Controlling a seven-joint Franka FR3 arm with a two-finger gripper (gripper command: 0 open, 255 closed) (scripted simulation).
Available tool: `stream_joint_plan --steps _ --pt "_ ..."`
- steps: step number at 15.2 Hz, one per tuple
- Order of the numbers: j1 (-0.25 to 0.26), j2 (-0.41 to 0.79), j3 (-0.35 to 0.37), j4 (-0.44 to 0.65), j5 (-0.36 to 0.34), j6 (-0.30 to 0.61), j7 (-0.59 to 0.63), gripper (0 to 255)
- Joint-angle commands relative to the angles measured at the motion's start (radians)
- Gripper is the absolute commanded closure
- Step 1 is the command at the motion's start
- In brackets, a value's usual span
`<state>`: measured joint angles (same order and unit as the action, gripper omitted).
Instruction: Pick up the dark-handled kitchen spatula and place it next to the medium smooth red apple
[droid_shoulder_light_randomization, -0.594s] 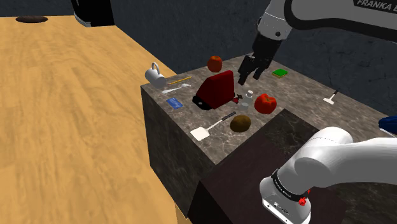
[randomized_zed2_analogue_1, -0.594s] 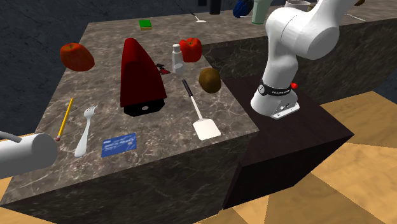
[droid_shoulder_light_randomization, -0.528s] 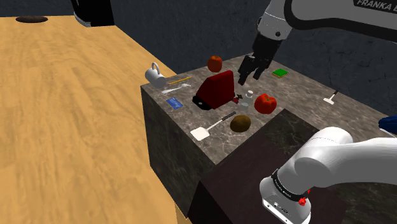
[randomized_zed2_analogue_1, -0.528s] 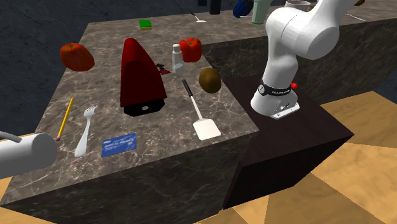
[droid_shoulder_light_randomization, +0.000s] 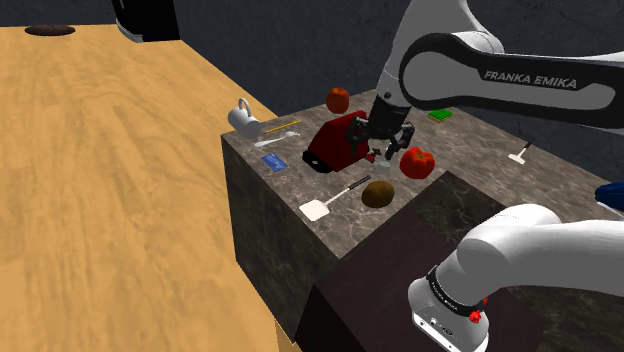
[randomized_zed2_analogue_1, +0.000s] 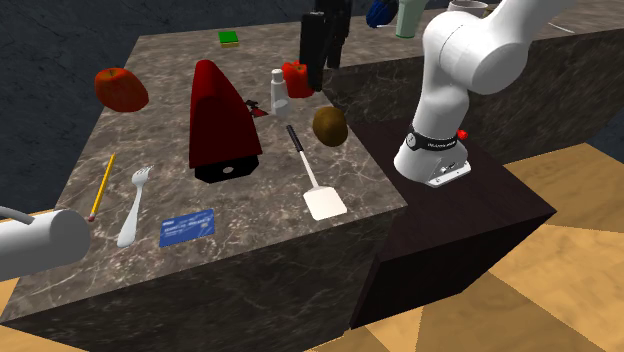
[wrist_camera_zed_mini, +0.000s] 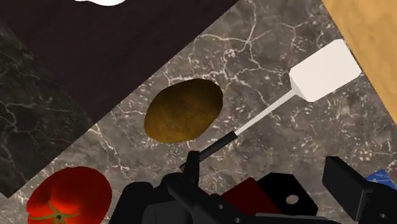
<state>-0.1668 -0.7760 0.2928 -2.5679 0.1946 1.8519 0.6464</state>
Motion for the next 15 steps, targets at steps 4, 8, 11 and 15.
stream_joint_plan --steps 4,8,11,15 --pt "-0.129 0.098 0.196 -0.071 0.084 0.177 0.470 0" --pt "-0.254 0.210 0.356 -0.091 0.125 0.308 0.835 0" --pt "-0.268 0.236 0.379 -0.107 0.129 0.350 0.860 0" --pt "-0.279 0.279 0.403 -0.135 0.128 0.420 0.867 0"
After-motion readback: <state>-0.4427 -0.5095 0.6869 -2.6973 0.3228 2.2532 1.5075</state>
